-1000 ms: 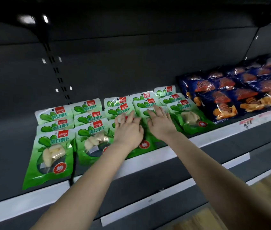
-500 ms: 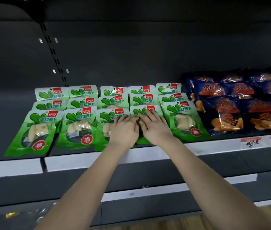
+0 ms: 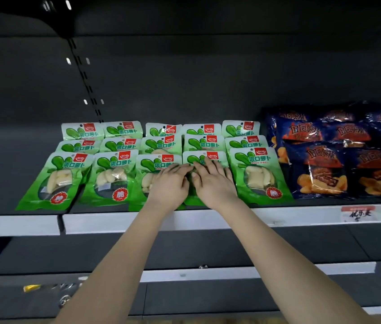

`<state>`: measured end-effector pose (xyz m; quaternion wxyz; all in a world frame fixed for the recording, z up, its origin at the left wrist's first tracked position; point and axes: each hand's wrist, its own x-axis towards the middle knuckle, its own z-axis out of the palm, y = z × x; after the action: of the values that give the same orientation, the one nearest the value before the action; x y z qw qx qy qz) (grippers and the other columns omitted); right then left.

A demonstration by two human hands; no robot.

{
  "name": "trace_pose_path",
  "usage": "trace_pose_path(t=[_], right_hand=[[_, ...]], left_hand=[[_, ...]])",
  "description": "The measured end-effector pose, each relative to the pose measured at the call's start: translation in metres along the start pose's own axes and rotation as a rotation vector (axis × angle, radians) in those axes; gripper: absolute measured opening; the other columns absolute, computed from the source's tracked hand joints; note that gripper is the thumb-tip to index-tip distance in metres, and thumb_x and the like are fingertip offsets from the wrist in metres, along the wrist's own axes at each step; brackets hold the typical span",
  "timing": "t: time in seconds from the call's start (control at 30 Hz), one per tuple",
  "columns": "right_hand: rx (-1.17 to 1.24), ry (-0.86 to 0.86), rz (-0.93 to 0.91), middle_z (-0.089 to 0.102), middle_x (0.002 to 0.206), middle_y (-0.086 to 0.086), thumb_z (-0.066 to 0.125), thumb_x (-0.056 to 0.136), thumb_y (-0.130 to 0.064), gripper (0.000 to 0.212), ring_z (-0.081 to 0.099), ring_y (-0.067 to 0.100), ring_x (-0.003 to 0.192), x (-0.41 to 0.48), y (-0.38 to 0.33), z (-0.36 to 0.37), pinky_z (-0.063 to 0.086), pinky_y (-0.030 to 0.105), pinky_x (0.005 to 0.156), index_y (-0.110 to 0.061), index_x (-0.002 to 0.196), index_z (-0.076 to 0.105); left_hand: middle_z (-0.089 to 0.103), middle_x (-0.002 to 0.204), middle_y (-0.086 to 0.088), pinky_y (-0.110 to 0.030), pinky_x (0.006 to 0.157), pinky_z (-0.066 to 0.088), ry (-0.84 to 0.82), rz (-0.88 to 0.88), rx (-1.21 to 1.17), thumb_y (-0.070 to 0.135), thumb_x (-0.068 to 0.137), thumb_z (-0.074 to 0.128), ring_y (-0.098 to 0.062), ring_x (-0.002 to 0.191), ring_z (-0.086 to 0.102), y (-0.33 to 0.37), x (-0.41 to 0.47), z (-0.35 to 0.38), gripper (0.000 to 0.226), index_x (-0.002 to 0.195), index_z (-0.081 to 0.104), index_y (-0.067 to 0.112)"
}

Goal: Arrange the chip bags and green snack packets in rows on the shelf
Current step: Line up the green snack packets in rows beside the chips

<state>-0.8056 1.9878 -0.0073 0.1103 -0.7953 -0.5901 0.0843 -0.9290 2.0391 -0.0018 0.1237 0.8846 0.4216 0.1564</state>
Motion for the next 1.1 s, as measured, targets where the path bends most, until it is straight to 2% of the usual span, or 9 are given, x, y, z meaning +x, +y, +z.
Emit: trace_pose_path(t=[0.27, 1.1], right_hand=[[0.027, 0.048, -0.013, 0.008, 0.161, 0.001, 0.019, 0.102, -0.043, 0.05, 0.004, 0.022, 0.147, -0.0012, 0.0016, 0.0012, 0.001, 0.043, 0.118, -0.032, 0.151, 0.021], [0.065, 0.083, 0.01, 0.015, 0.159, -0.001, 0.024, 0.102, -0.043, 0.048, 0.008, 0.019, 0.147, -0.0001, 0.002, 0.0034, 0.005, 0.042, 0.119, -0.032, 0.148, 0.028]], left_hand=[[0.044, 0.145, 0.007, -0.033, 0.113, 0.024, 0.016, 0.033, 0.002, 0.015, 0.094, 0.041, -0.017, 0.14, 0.029, -0.0041, 0.0006, 0.0036, 0.046, 0.139, 0.043, 0.024], [0.036, 0.15, 0.004, -0.034, 0.112, 0.021, 0.01, 0.09, 0.045, 0.02, 0.096, 0.037, -0.02, 0.141, 0.027, -0.0071, -0.0035, 0.0023, 0.047, 0.143, 0.036, 0.024]])
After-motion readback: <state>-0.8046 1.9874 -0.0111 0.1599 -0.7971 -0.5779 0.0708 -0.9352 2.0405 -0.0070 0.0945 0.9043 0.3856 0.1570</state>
